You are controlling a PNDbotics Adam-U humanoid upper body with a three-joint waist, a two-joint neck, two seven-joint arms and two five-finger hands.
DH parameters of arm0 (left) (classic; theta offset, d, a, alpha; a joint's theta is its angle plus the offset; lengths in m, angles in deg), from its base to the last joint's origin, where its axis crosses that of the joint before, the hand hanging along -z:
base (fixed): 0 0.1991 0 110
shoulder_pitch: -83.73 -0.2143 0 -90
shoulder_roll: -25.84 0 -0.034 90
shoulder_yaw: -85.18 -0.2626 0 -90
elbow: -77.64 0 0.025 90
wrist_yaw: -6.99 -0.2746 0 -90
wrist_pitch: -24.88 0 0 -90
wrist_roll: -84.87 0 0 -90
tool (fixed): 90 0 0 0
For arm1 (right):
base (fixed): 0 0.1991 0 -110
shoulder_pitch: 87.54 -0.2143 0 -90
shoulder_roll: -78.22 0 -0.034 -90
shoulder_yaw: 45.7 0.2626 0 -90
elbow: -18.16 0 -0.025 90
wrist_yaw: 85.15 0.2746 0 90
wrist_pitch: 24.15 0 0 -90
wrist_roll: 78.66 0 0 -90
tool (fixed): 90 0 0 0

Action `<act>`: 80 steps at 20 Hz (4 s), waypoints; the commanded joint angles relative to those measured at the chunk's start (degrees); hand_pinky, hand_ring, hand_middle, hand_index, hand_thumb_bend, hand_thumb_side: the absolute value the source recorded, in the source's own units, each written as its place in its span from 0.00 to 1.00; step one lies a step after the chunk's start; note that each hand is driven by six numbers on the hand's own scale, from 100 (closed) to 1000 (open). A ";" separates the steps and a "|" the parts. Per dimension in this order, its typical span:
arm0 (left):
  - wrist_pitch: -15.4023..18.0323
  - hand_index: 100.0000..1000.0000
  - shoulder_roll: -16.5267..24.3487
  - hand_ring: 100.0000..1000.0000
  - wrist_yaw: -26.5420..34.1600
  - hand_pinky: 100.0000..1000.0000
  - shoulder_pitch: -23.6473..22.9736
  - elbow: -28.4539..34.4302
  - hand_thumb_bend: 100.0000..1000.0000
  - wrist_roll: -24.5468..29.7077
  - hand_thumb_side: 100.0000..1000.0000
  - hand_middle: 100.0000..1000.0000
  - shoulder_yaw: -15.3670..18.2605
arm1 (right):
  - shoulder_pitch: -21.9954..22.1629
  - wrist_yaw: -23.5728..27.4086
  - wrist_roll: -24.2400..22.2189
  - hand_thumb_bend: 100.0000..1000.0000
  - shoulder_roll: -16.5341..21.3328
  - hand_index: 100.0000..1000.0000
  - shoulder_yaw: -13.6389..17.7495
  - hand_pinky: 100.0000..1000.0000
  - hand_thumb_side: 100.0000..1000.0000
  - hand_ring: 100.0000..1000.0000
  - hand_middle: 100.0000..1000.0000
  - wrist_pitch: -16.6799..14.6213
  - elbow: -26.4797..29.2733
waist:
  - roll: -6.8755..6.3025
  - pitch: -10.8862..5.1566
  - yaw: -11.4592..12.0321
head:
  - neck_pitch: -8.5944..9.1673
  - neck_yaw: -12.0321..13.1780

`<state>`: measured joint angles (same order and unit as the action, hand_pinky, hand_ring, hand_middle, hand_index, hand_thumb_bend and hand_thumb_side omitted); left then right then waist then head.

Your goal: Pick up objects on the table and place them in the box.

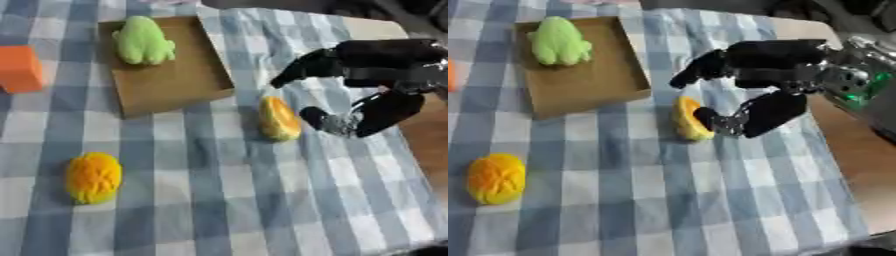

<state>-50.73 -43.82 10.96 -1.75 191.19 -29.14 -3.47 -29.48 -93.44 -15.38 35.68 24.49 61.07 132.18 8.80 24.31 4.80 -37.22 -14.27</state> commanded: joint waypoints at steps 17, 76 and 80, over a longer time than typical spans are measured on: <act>-0.22 0.85 0.24 0.69 0.42 0.89 0.77 1.04 0.00 0.90 0.66 0.79 -0.07 | -2.06 -9.76 -2.00 0.00 -3.95 0.97 -2.01 0.83 0.72 0.90 0.88 8.42 -6.32 | -0.67 -0.06 1.09 | 0.71 -0.48; -0.30 0.85 -1.23 0.69 1.42 0.89 0.69 1.04 0.00 2.18 0.70 0.79 -0.44 | 0.97 -16.73 12.01 0.00 -8.26 0.46 0.91 0.70 0.15 0.63 0.42 8.35 -7.80 | -1.03 0.18 1.41 | 1.08 -0.68; -0.20 0.85 -1.12 0.69 1.37 0.89 0.73 1.04 0.00 2.17 0.70 0.79 -0.44 | 0.52 -11.24 12.03 0.00 -6.99 0.47 3.16 0.70 0.13 0.62 0.41 9.33 -3.08 | -0.93 0.22 1.36 | 1.06 -0.59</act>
<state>-51.16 -45.90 12.28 -1.16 191.19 -27.02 -4.29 -28.31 -106.46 -3.62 26.05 26.00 70.06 126.99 8.21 25.91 6.27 -36.23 -14.92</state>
